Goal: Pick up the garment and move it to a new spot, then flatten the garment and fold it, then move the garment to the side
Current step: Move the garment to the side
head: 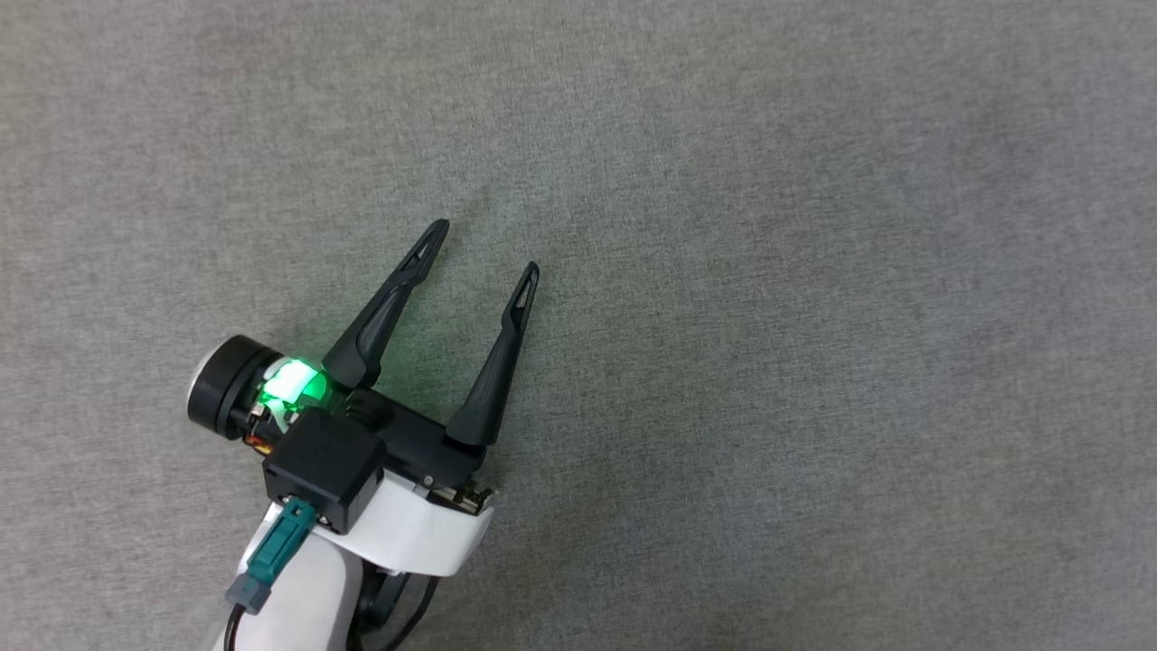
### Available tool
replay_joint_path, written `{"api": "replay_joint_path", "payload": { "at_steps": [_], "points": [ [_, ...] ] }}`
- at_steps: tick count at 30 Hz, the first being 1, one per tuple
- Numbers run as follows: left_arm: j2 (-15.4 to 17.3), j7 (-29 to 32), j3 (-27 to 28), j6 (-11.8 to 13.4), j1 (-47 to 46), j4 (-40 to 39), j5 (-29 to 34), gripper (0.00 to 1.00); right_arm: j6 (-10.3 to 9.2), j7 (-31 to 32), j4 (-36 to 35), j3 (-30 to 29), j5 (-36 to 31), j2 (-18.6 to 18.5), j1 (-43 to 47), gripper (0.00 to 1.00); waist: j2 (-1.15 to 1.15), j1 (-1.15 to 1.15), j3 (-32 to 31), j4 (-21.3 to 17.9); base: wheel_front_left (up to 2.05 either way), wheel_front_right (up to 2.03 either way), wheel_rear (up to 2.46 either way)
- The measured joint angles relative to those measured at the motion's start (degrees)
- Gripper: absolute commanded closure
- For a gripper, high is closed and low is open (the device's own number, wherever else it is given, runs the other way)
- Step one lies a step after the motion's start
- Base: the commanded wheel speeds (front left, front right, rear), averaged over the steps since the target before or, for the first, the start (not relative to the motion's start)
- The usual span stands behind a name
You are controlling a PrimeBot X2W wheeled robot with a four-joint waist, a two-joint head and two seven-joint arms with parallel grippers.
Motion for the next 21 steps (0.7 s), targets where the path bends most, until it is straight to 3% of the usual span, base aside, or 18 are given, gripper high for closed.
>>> {"api": "replay_joint_path", "payload": {
  "at_steps": [6,12,17,21],
  "points": [
    [-2.0,0.0,2.4,0.0,1.9,1.5,-0.2,0.00,-0.01,1.6,-4.6,-1.0,-1.4,2.6,0.6,0.00,0.00,0.00,-4.0,0.3,0.00,0.00,0.00],
    [-3.8,0.0,6.6,0.8,5.1,2.7,0.2,0.00,-0.01,0.7,-12.4,-0.6,-1.1,7.8,0.3,0.00,0.00,-0.01,-10.4,0.5,0.00,0.00,0.00],
    [-5.5,0.0,10.9,2.8,8.7,4.4,0.2,0.00,0.00,-4.5,-19.9,0.7,-0.2,13.2,1.7,0.00,0.00,-0.01,-16.3,1.2,0.00,0.00,0.00],
    [-6.4,0.0,14.1,4.4,11.8,5.1,0.4,0.00,-0.02,-8.7,-25.4,0.4,0.7,20.2,3.8,0.00,0.00,-0.02,-21.1,2.2,0.00,0.00,0.00]
  ]
}}
